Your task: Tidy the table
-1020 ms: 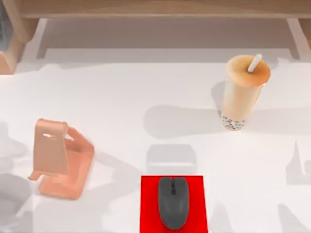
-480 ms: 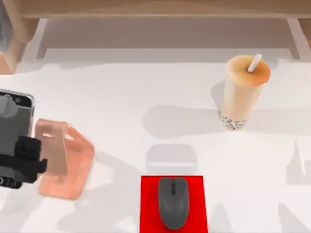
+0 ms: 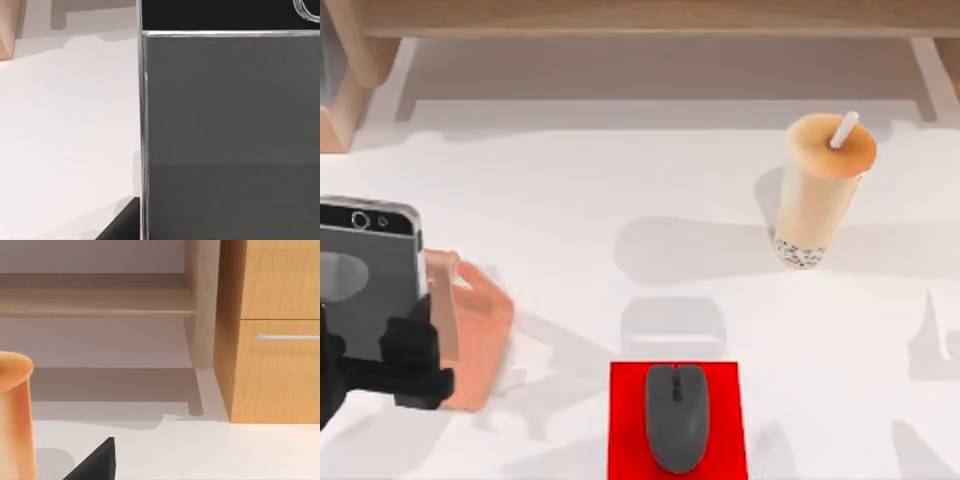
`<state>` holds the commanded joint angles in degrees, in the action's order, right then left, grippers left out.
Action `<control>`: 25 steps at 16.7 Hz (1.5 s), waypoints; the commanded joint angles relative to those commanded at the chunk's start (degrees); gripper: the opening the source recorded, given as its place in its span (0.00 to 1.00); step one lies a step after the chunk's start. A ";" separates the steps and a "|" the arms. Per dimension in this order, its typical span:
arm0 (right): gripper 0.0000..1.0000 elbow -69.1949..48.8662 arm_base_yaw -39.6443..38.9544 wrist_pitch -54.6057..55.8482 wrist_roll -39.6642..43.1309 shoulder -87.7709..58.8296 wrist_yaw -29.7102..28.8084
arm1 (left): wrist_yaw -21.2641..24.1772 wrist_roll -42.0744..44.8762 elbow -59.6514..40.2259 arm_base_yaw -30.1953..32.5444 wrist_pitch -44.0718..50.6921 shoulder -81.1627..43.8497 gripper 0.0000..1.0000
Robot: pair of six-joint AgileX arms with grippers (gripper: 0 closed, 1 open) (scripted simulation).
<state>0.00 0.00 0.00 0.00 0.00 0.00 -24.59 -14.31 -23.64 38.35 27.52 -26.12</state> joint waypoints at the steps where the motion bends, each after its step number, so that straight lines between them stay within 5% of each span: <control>1: 1.00 0.00 0.00 0.00 0.00 0.00 0.00 | 0.00 0.00 0.00 0.00 0.00 0.00 0.00; 14: 1.00 0.00 0.00 0.00 0.00 0.00 0.00 | 6.14 0.71 -15.45 -3.99 -9.25 -1.28 0.00; 25: 1.00 0.00 0.00 0.00 0.00 0.00 0.00 | 7.72 4.65 3.16 -8.61 -18.96 -13.65 0.00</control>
<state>0.00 0.00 0.00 0.00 0.00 0.00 -16.87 -9.66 -20.48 29.74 8.57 -39.77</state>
